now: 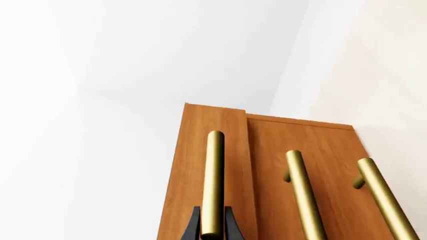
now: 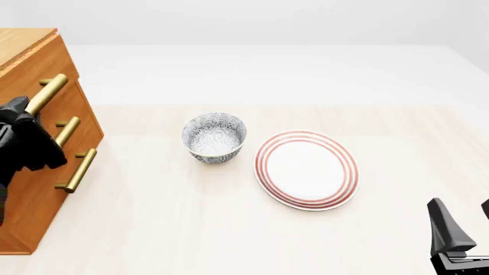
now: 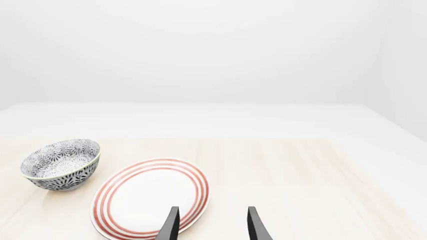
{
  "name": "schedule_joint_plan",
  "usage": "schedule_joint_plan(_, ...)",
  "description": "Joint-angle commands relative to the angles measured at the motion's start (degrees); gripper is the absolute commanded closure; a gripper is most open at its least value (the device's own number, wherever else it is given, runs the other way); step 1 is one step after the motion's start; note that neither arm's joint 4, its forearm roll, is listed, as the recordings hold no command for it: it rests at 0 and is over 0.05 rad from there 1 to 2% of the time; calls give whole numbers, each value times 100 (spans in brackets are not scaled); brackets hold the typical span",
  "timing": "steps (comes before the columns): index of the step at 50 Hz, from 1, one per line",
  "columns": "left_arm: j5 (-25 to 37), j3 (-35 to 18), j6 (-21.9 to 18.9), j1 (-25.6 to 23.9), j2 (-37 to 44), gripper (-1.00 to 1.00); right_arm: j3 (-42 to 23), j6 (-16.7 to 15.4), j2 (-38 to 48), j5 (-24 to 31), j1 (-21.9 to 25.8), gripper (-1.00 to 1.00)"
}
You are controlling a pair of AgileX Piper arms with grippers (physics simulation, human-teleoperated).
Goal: Open the top drawer of the cabinet.
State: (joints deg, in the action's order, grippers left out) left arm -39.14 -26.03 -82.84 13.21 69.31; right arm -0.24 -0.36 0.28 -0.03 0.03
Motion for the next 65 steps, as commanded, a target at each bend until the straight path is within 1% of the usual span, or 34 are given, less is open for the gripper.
schedule_joint_plan(1, -85, 311, -222, -165, -68, 100, 0, 0, 0, 0, 0, -100)
schedule_joint_plan(11, -88, 388, -391, -338, -200, 100, 0, 2, 1, 0, 1, -100)
schedule_joint_plan(14, 15, 338, -386, -409, -264, 100, 0, 0, 0, 0, 0, -100)
schedule_joint_plan(18, -122, 394, -461, -500, -173, 100, 0, 1, 0, 0, -1, -100)
schedule_joint_plan(27, -294, 343, -533, -748, 51, 100, 0, 1, 0, 0, 0, -100)
schedule_joint_plan(41, -428, 342, -563, -1054, 228, 100, 0, 1, 1, 0, 0, -100)
schedule_joint_plan(42, -372, 305, -521, -1093, 216, 100, 0, 0, 0, 0, -1, -100)
schedule_joint_plan(47, -482, 286, -536, -1205, 343, 100, 0, 1, 0, 0, -1, -100)
schedule_joint_plan(50, -351, 189, -431, -1304, 286, 100, 0, -1, 0, 0, 0, -100)
schedule_joint_plan(52, -514, 256, -488, -1304, 357, 100, 0, -1, 0, 0, 1, -100)
schedule_joint_plan(58, -662, 304, -540, -1404, 483, 100, 0, 0, 0, 0, 0, -100)
schedule_joint_plan(61, -561, 271, -504, -1470, 416, 100, 0, 1, 0, 0, -1, -100)
schedule_joint_plan(65, -636, 319, -535, -1498, 433, 100, 0, 0, 0, 0, -1, -100)
